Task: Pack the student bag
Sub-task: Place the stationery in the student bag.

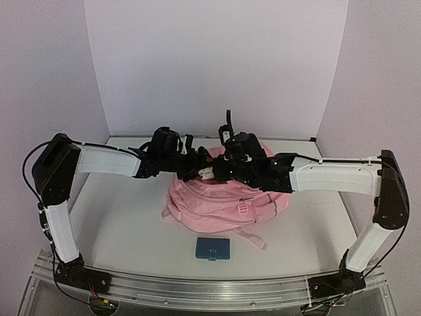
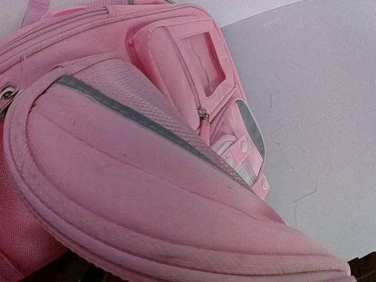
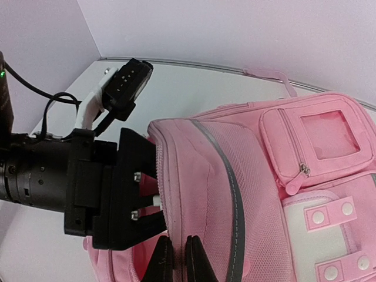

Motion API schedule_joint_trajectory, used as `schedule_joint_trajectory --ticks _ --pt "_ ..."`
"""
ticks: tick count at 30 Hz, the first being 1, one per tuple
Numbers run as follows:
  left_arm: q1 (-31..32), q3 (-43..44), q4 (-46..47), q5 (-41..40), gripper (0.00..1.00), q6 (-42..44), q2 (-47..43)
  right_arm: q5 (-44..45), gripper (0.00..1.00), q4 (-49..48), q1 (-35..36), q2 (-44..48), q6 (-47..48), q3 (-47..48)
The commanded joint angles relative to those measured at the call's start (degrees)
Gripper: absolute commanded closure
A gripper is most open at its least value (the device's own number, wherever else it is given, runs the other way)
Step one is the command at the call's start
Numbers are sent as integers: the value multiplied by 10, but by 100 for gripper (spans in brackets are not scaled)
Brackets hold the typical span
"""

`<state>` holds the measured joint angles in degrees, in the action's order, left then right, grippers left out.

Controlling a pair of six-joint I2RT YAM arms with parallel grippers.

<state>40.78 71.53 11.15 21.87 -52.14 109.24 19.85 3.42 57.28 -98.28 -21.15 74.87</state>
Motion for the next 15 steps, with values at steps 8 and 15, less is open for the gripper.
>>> schedule_joint_trajectory --ticks 8,15 --pt "-6 -108 -199 -117 5 95 -231 -1 100 -46 2 -11 0 29" --pt "-7 -152 -282 -126 0 67 -307 -105 59 -53 4 -9 55 31"
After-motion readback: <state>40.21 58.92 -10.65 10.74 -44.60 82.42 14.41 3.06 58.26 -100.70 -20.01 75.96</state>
